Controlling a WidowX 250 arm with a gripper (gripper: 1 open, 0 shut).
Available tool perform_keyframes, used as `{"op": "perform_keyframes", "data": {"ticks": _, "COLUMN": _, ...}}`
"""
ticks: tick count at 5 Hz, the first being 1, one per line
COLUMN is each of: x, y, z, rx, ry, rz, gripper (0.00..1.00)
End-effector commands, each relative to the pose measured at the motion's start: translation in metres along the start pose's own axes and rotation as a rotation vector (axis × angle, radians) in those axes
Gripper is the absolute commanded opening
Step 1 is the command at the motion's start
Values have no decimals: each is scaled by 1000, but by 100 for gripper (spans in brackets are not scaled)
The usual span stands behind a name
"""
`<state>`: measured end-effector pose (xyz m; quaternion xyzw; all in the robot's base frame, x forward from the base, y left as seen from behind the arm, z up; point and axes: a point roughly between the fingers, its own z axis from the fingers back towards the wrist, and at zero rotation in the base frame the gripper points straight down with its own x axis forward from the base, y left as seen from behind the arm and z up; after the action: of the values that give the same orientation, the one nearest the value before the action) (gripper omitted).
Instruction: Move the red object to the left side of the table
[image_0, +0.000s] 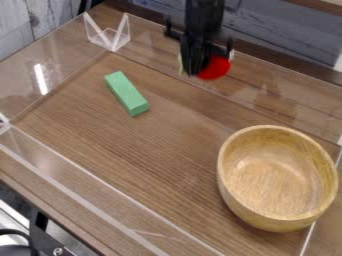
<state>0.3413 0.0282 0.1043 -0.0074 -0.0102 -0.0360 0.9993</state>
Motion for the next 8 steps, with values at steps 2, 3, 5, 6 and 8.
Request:
{"op": "perform_keyframes", "data": {"ticks": 2, "x": 10, "y": 5, "z": 12, "rx": 13, "ry": -83, "rz": 41, "gripper": 0}}
{"op": "perform_keyframes", "data": {"ticks": 3, "x": 12, "y": 10, "z": 1, "rx": 25, "ry": -75, "rz": 60, "gripper": 0}}
{"op": "perform_keyframes", "data": {"ticks": 5, "x": 36, "y": 4, "z": -12, "rx": 26, "ry": -91, "rz": 109, "gripper": 0}}
{"op": "perform_keyframes", "data": {"ticks": 6, "x": 32, "y": -2, "z": -16, "rx": 28, "ry": -61, "rz": 56, "gripper": 100}}
{"op": "perform_keyframes", "data": {"ticks": 8, "x": 22, "y": -11, "z": -31, "rx": 24, "ry": 3, "rz": 18, "gripper": 100}}
